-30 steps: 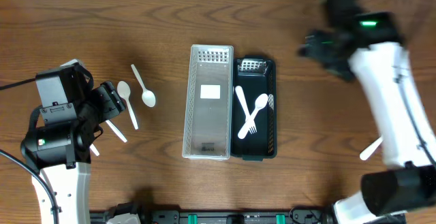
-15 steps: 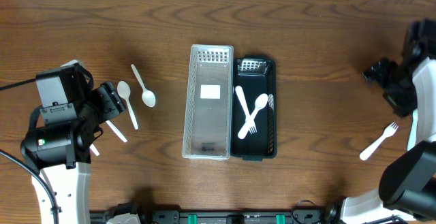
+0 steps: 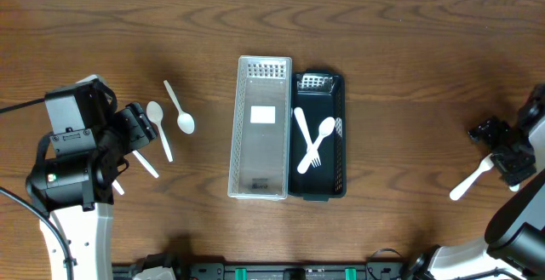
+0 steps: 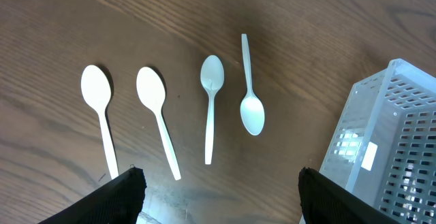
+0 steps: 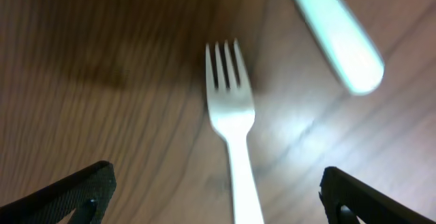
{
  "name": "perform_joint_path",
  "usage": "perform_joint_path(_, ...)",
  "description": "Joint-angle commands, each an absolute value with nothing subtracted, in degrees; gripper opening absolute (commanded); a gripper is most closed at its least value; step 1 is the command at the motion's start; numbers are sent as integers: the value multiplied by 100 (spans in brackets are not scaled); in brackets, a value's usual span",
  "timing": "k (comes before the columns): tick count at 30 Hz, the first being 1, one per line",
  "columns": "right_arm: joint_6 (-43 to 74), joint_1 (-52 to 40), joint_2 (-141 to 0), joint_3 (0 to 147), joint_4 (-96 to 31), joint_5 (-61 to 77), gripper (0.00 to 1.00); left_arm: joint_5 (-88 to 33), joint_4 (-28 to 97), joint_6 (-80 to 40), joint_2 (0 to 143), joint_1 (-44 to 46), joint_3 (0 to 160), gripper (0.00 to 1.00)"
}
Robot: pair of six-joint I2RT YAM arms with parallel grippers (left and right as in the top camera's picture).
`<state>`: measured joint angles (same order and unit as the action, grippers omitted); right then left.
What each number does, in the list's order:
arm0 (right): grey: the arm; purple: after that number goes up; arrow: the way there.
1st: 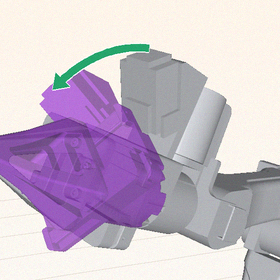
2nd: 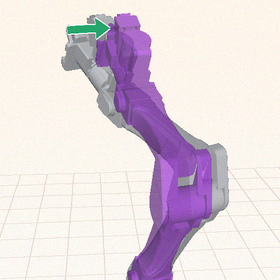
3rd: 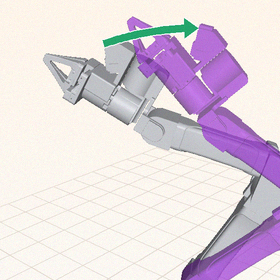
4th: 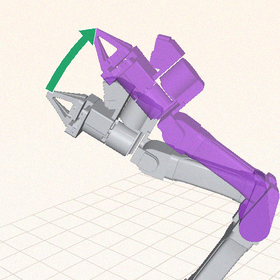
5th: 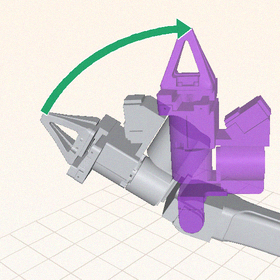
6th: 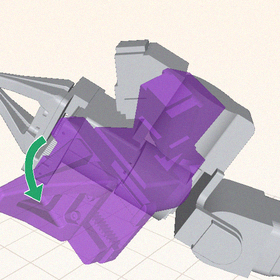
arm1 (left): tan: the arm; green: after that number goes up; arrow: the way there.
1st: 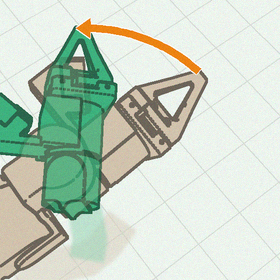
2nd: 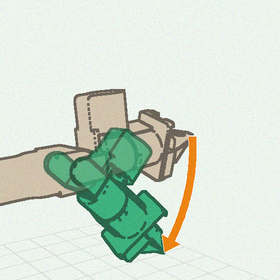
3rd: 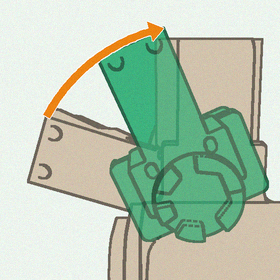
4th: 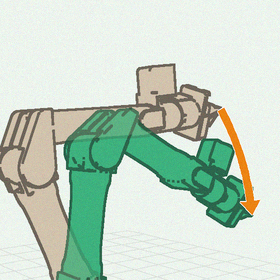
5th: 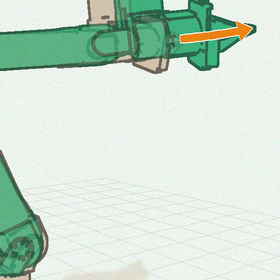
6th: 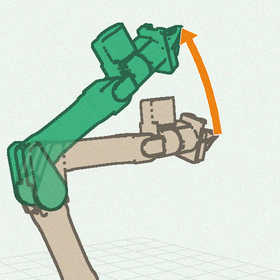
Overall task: Pack container
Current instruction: 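Move the right gripper to another white fork and grasp it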
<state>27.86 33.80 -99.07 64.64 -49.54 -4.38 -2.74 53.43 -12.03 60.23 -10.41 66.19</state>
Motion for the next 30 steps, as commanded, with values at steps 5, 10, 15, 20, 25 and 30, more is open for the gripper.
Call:
perform_joint_path(5, 1918, 3437, -9955, 6005, -4307, -451, 99, -235, 5356, -1238, 6023, -1070, 6676, 74)
perform_joint_path(10, 1918, 3444, -9955, 5666, -3909, -454, 99, -233, 5360, -1238, 6023, -1070, 6678, 74)
perform_joint_path(15, 1870, 3444, -9955, 5448, -3500, -449, 99, -235, 5384, -1240, 6023, -1070, 6676, 74)
perform_joint_path(20, 1658, 3444, -9955, 5349, -3232, -454, 99, -235, 5400, -1240, 6023, -1070, 6676, 74)
perform_joint_path(25, 1608, 3444, -9957, 5162, -2838, -449, 99, -235, 5400, -1282, 6023, -1070, 6676, 74)
perform_joint_path(30, 1559, 3444, -9957, 5037, -2735, -449, 97, -235, 5400, -1282, 6023, -1070, 6678, 74)
